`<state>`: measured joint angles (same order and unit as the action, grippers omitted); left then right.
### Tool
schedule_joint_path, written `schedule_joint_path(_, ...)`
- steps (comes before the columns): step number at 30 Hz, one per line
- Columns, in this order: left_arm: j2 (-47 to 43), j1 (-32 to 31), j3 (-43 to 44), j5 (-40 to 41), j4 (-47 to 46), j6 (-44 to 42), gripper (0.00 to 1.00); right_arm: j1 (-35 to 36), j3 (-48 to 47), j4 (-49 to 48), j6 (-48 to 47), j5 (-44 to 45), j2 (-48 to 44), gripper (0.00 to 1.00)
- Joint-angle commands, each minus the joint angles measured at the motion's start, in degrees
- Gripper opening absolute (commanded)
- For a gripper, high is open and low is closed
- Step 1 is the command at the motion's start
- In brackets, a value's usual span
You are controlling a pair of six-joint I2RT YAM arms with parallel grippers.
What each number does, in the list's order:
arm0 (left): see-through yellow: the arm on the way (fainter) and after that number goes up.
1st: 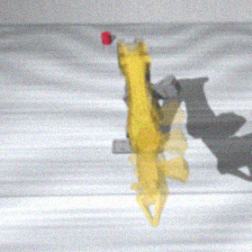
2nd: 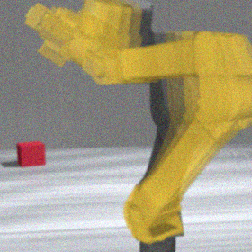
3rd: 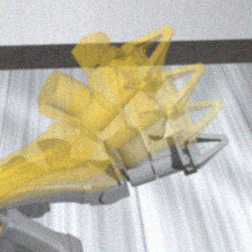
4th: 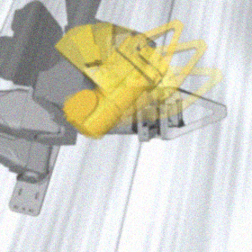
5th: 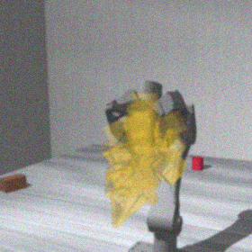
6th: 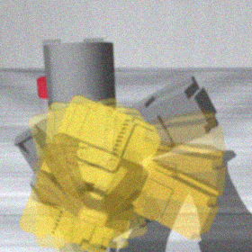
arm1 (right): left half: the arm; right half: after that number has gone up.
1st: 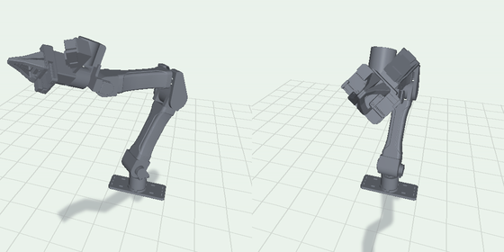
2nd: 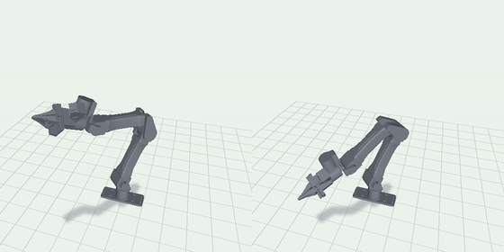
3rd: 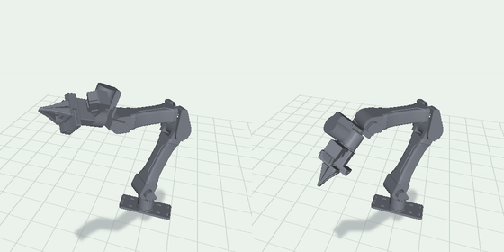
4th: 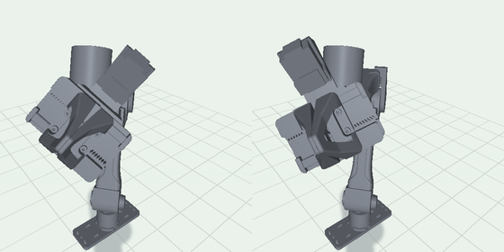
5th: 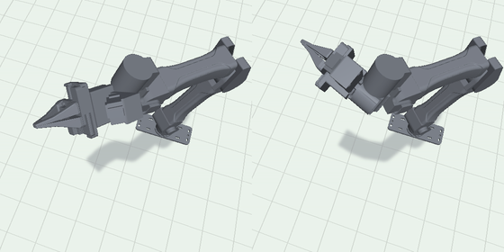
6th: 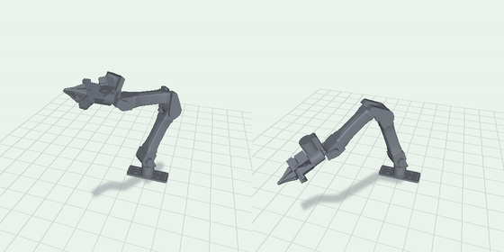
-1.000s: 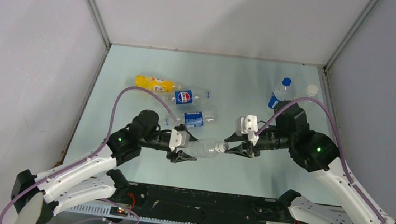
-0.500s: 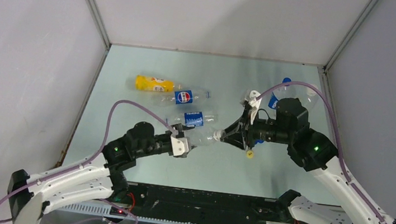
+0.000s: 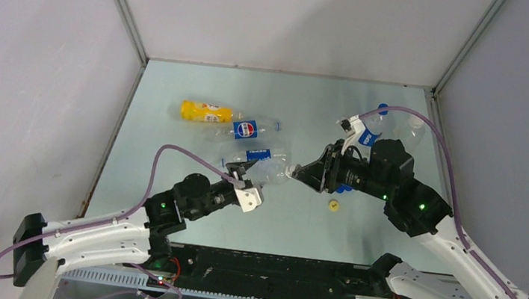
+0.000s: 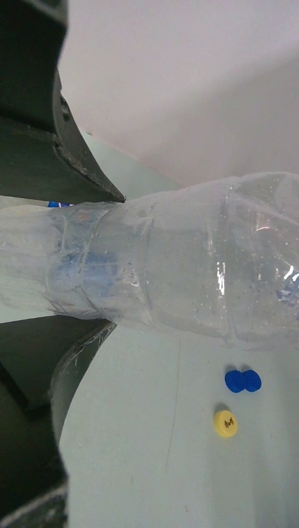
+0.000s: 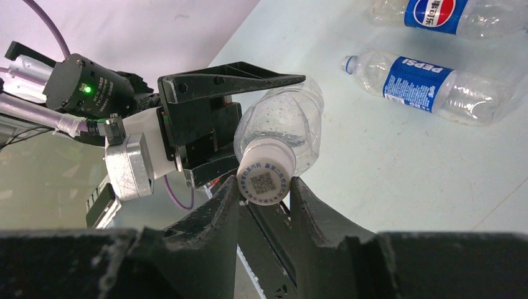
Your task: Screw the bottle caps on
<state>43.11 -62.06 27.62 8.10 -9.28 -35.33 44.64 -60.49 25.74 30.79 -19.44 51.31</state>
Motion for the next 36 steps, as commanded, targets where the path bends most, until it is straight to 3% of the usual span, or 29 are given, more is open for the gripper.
schedule_joint_path(1, -2.02, -1.22, -1.08, 0.07, -7.34, 3.65, 0.00, 0.71, 0.44, -1.64, -1.99, 1.85, -1.19, 0.33)
schedule_joint_path(8, -3.65, 0.69, -3.26, -2.16, -5.59, 9.45, 0.00, 0.55, -0.86, 0.04, -9.73, 1.21, -2.80, 0.62)
schedule_joint_path(11, -4.45, 3.31, -3.61, -5.34, -4.40, 11.19, 0.00, 0.18, -1.37, 0.98, -13.39, 0.19, -3.82, 0.68)
schedule_joint_path(13, -4.75, 5.48, -3.35, -11.46, -3.13, 12.25, 0.00, -0.18, -1.77, 2.17, -20.80, -1.75, -4.81, 0.72)
schedule_joint_path(23, -0.38, 15.43, 4.54, -40.47, 10.62, 13.13, 0.00, -0.80, -3.06, 10.85, -59.40, -13.54, -8.58, 0.73)
schedule_joint_path(28, 2.74, 16.18, 8.14, -47.49, 15.23, 11.88, 0.00, -0.60, -6.66, 16.09, -66.73, -17.55, -5.12, 0.71)
schedule_joint_path(36, 6.04, 16.19, 11.58, -50.80, 19.42, 9.51, 0.00, -0.17, -9.19, 16.73, -67.96, -21.69, -2.04, 0.60)
